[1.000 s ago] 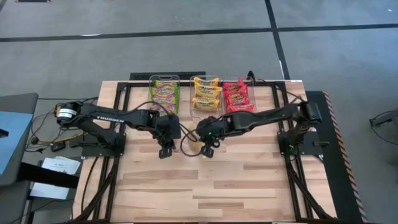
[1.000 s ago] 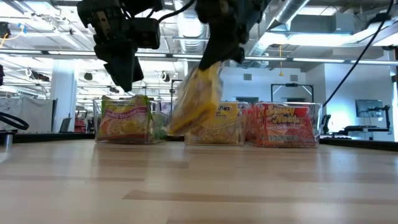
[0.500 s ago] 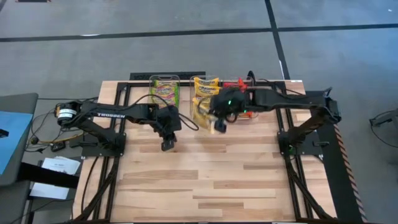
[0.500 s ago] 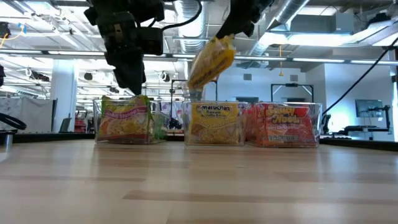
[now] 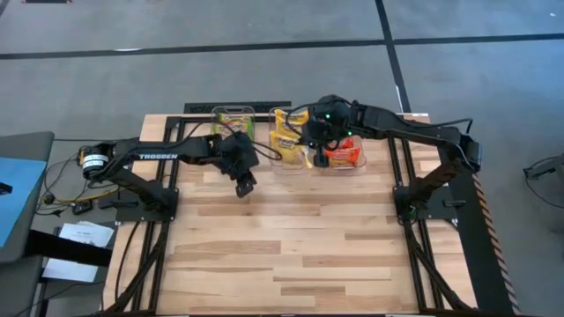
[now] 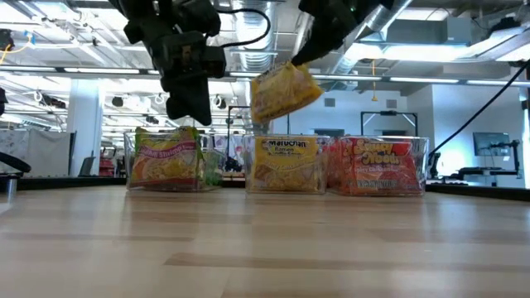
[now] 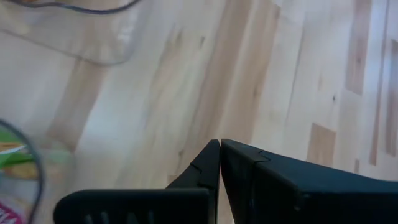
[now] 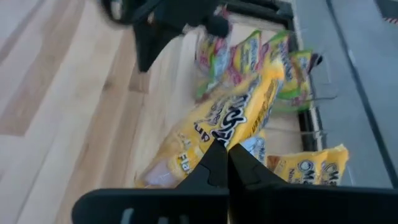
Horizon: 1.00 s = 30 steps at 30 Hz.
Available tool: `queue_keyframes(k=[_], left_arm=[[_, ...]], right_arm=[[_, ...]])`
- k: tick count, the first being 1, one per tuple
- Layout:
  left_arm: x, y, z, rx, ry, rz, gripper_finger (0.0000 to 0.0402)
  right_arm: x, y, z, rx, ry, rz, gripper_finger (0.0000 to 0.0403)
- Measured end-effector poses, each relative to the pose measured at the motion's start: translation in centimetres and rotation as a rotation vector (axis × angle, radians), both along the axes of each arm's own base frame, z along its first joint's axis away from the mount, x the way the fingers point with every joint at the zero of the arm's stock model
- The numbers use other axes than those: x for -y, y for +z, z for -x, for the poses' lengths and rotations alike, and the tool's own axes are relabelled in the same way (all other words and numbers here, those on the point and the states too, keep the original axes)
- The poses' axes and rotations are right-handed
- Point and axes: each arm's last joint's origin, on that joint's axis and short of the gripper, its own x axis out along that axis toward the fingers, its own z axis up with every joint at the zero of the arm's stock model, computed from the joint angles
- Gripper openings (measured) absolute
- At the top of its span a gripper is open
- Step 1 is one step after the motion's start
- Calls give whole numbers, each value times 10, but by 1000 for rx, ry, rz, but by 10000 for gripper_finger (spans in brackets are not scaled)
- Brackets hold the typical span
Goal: Sort Maruchan noodles
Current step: Put the yellow noodle pack into the middle transparent bin
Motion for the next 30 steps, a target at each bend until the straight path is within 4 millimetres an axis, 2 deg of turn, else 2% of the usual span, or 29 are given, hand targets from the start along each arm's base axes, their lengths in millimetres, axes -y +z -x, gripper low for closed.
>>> queue_keyframes(k=[5, 15, 18, 23, 30], left_arm=[[-10, 0, 3, -2, 36, 1, 0], [-19, 0, 6, -3, 67, -1, 0], [-20, 0, 7, -6, 70, 0, 0], [-20, 0, 7, -7, 67, -3, 0], [-20, 0, 7, -7, 63, -6, 0]], right_arm=[[14, -9, -2, -32, 1, 23, 3], [29, -52, -23, -172, 35, 39, 2], [30, -62, -29, -200, 43, 50, 3], [27, -72, -38, -257, 69, 179, 5], [21, -75, -36, -298, 12, 115, 14]])
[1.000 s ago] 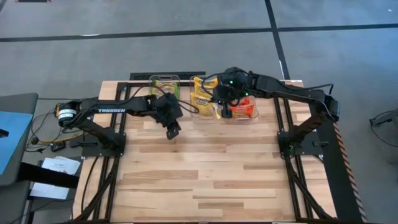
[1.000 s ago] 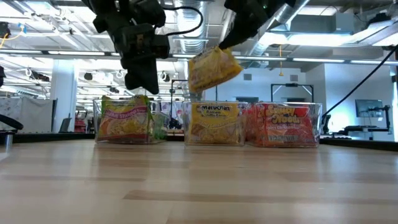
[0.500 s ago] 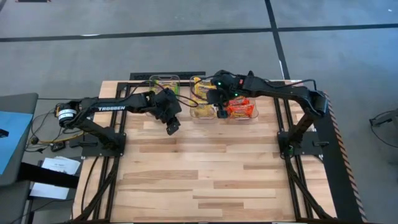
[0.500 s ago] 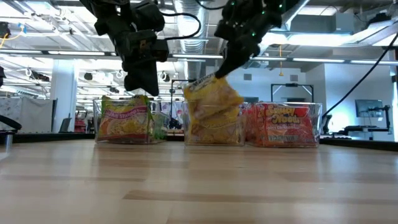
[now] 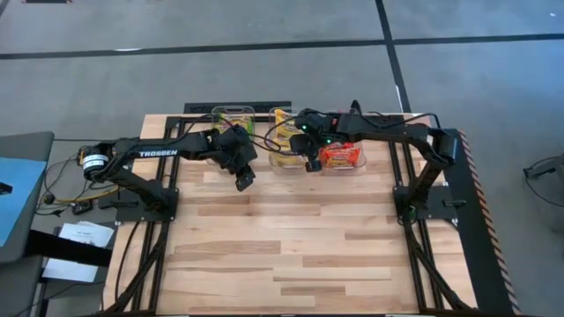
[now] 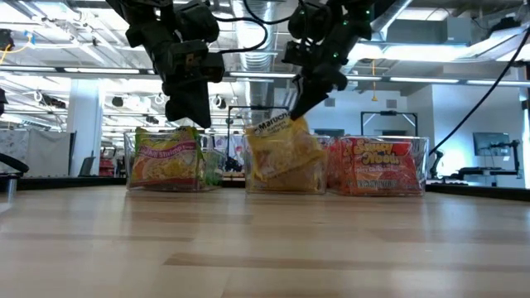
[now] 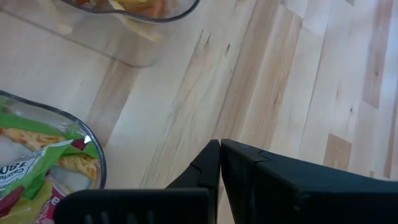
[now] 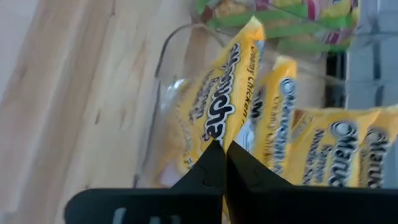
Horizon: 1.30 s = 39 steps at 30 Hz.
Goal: Sort Maruchan noodles
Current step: Put the yellow noodle pack into the middle transparent bin, then return to Home Position
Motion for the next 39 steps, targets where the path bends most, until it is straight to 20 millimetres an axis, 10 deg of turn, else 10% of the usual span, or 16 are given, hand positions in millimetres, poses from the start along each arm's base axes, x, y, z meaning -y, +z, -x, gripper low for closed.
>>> queue_keyframes(k=[19, 29, 39], left_arm=[[0, 2, -1, 8, 39, 27, 0], [10, 49, 10, 167, 35, -28, 0], [56, 99, 68, 401, 73, -259, 0]], right_arm=[[-4, -7, 10, -84, -216, -182, 170], [-8, 33, 15, 7, -334, -255, 191], [-30, 87, 5, 181, -313, -285, 182]])
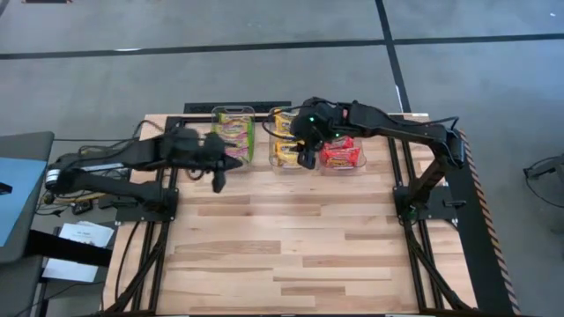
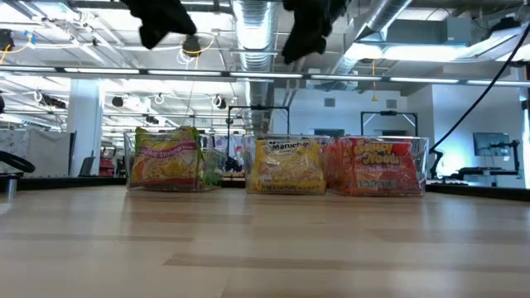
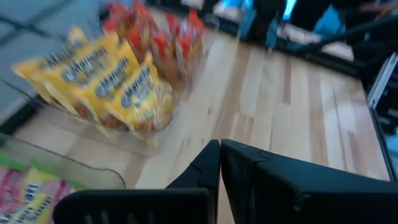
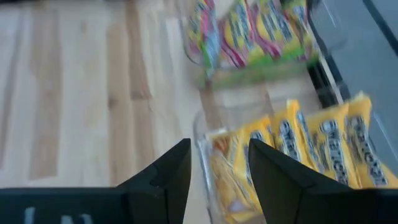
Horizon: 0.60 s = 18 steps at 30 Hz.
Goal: Sort Maruchan noodles
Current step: Return to Home Position
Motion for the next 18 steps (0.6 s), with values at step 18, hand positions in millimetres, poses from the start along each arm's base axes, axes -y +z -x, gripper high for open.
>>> queue_keyframes(k=[18], left_arm=[[33, -73, 86, 419, -91, 97, 0]], right_arm=[[-54, 87, -1, 260, 135, 31, 182]])
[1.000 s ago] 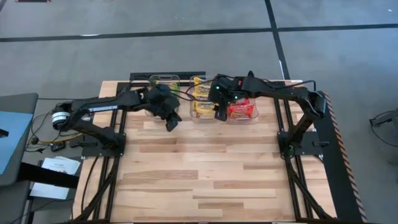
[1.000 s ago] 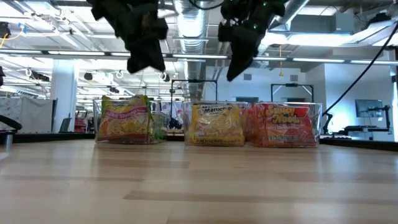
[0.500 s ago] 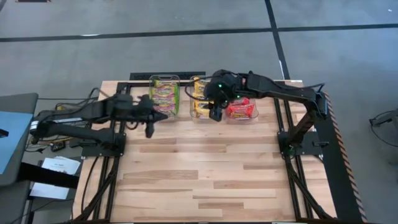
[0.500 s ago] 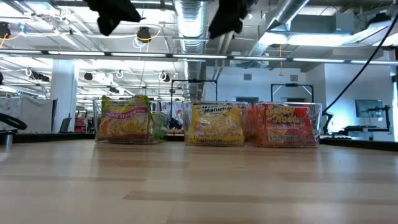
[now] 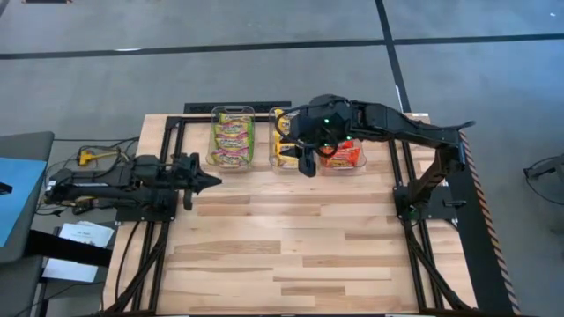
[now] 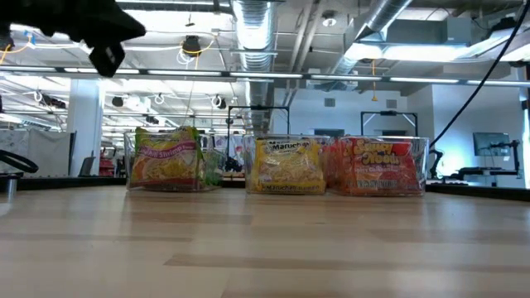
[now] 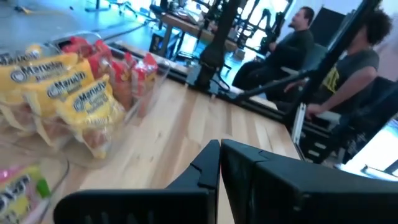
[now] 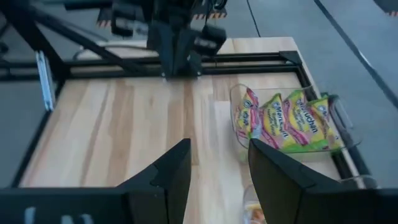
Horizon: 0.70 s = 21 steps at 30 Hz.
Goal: Sort Maruchan noodles
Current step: Return to Home Position
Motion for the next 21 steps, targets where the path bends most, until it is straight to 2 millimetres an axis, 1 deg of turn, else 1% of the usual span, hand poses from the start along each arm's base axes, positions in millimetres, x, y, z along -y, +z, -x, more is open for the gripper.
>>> queue_keyframes(k=[7, 13, 18, 21], left_arm=[[4, -30, 11, -32, -49, -41, 0], [6, -62, 11, -30, -73, -43, 0], [7, -85, 10, -28, -75, -3, 0], [7, -94, 10, -49, -68, 10, 0]], right_arm=[[-22, 14, 2, 45, -11, -124, 182], [-38, 21, 3, 67, 45, -257, 182], [-51, 21, 3, 59, 72, -287, 182], [-57, 21, 3, 56, 89, -288, 182]])
